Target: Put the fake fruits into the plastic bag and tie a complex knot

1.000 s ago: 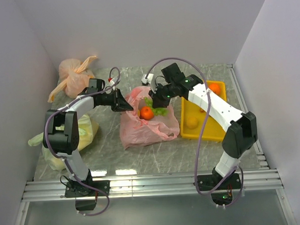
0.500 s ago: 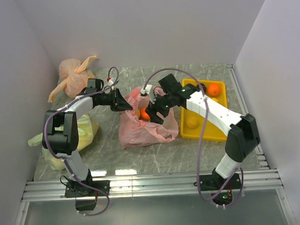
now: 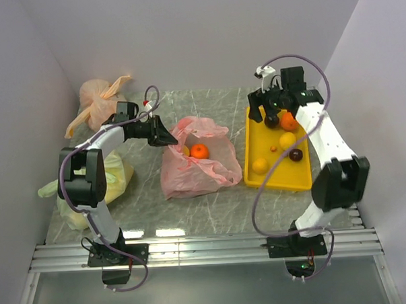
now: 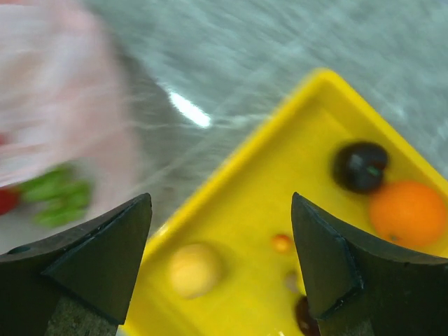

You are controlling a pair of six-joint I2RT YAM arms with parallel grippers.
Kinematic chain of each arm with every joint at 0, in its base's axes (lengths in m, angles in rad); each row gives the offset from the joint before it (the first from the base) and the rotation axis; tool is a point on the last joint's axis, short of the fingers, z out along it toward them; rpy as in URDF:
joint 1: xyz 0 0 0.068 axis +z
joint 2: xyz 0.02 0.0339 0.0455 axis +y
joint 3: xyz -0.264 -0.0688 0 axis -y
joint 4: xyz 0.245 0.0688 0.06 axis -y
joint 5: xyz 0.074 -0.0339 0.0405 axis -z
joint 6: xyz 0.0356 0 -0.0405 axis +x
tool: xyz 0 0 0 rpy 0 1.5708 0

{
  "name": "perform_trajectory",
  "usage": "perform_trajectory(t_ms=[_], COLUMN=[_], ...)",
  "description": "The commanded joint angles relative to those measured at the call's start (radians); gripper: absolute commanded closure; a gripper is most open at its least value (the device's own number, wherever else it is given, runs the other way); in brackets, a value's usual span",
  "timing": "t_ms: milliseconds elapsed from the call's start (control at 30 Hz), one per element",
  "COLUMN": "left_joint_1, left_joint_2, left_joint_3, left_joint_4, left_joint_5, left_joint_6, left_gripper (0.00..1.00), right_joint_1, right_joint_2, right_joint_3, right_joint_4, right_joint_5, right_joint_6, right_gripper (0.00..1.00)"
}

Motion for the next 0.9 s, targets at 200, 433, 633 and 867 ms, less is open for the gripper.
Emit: perform_trajectory(t_ms=[200, 433, 633, 867], left_joint_1=[0.006, 0.006, 0.007, 0.007], left_joint_2=[0.023, 0.027, 0.040, 0.047], left_joint_3=[0.051, 0.046, 0.062, 0.065], left_joint_4=[-0.010, -0.013, -0.021, -0.027], left_joint_5=[-0.007, -0.014, -0.013, -0.016], left_joint_6=[0.020, 0.023, 0.026, 0.032], left_gripper=[0.79, 0.79, 0.79, 0.78], right_joint_1=[-0.086, -0.098, -0.097, -0.100], right_joint_2=[0.422, 0.605, 0.648, 0.653], right_joint_3=[0.330, 0.500, 0.482, 0.408], right_joint_4=[-0.033, -0.081, -0.104, -0.099], right_joint_5=[0.382, 0.403, 0.402, 0.380], right_joint_6=[0.031, 0.016, 0.013, 0.024], right_gripper=[0.11, 0.11, 0.15, 0.18])
